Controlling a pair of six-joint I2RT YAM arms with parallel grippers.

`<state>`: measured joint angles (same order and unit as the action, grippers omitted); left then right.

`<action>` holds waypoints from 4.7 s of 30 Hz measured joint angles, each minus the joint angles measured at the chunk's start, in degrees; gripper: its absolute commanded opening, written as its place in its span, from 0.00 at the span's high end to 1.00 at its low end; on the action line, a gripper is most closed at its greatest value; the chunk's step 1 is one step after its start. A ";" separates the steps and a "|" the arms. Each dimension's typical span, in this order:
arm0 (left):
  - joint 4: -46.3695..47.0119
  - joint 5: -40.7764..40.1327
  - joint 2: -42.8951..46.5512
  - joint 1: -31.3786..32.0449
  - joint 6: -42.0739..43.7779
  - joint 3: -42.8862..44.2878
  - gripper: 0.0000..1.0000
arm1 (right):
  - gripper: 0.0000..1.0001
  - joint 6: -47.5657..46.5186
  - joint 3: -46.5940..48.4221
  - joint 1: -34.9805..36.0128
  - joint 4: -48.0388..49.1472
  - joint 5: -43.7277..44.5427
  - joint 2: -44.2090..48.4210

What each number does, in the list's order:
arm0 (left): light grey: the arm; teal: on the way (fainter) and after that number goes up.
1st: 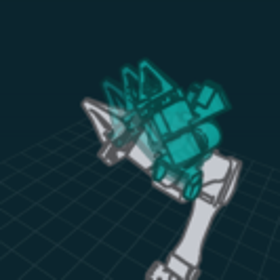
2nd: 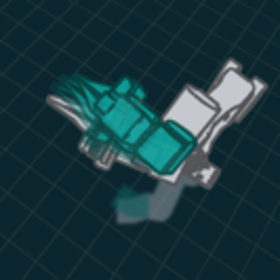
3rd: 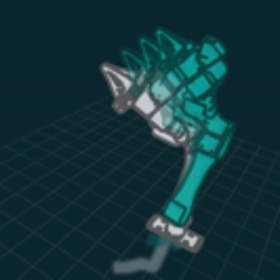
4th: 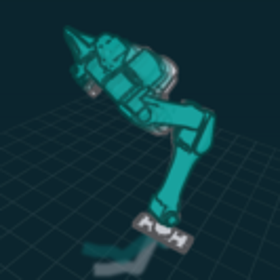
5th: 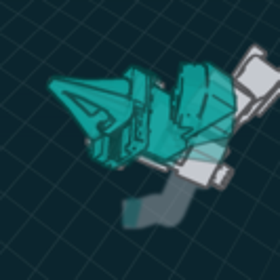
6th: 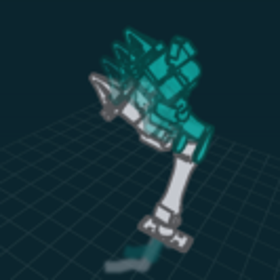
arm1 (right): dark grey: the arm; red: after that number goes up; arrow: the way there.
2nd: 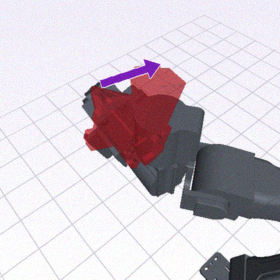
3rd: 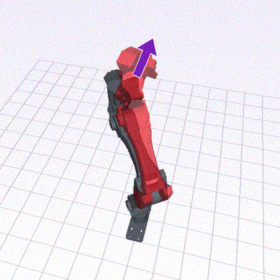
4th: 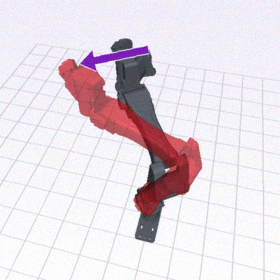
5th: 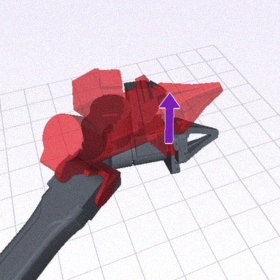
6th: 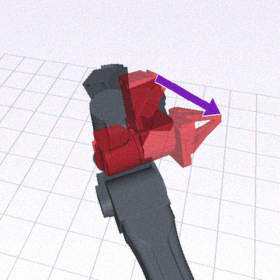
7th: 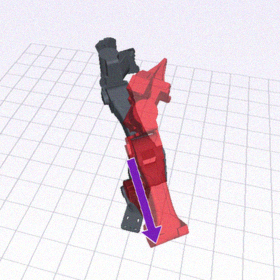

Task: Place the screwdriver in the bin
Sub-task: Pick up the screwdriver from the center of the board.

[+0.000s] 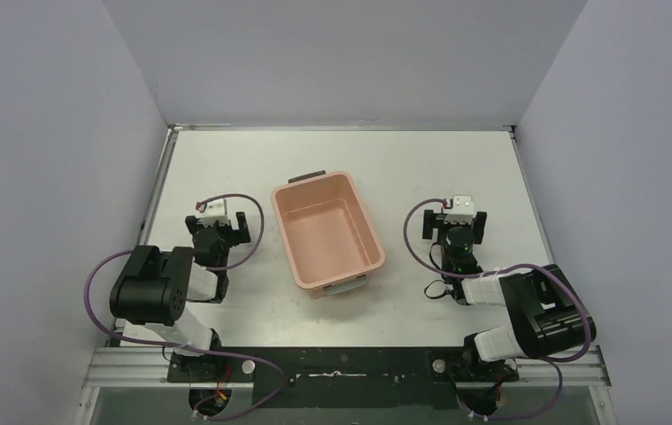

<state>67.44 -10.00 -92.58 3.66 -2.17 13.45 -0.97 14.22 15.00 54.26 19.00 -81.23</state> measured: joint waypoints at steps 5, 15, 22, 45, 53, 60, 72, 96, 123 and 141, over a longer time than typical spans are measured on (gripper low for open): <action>0.00 0.02 0.00 0.00 0.00 0.00 0.03 | 0.00 0.15 -0.44 -0.48 0.42 -0.04 0.02; 0.00 0.02 0.00 0.00 0.00 0.00 0.03 | 0.00 0.83 -0.57 -0.85 0.50 0.26 0.04; 0.00 0.00 0.00 0.00 0.00 0.00 0.03 | 0.00 1.84 1.40 -1.81 -4.79 1.57 0.63; 0.00 0.00 0.00 0.00 0.00 0.00 0.03 | 0.00 2.78 36.63 -1.81 -46.84 -1.99 16.02; 0.00 0.00 0.00 0.00 0.00 0.00 0.03 | 0.00 2.80 53.29 -1.81 -59.34 -1.99 11.91; -0.02 0.02 0.00 0.00 0.00 0.00 0.03 | 0.00 2.82 62.77 -1.99 -66.66 -3.32 8.02; 0.00 0.00 0.00 0.00 0.00 0.00 0.03 | 0.00 4.96 65.42 -4.22 -71.08 -4.59 9.05; 0.00 0.00 0.00 0.00 0.00 0.00 0.03 | 0.00 9.70 72.70 -8.41 -90.03 -13.73 -9.51; 0.00 0.00 0.02 0.00 0.00 0.00 0.03 | 0.31 15.08 44.85 -10.54 -85.59 -22.34 -14.25; 0.00 0.02 0.00 0.00 0.00 0.00 0.03 | 0.77 15.39 44.81 -9.90 -84.43 -20.31 -18.12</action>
<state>67.44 -9.98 -92.58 3.66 -2.17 13.45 14.41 59.02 5.10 -30.17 -1.30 -99.35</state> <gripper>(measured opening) 0.971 0.381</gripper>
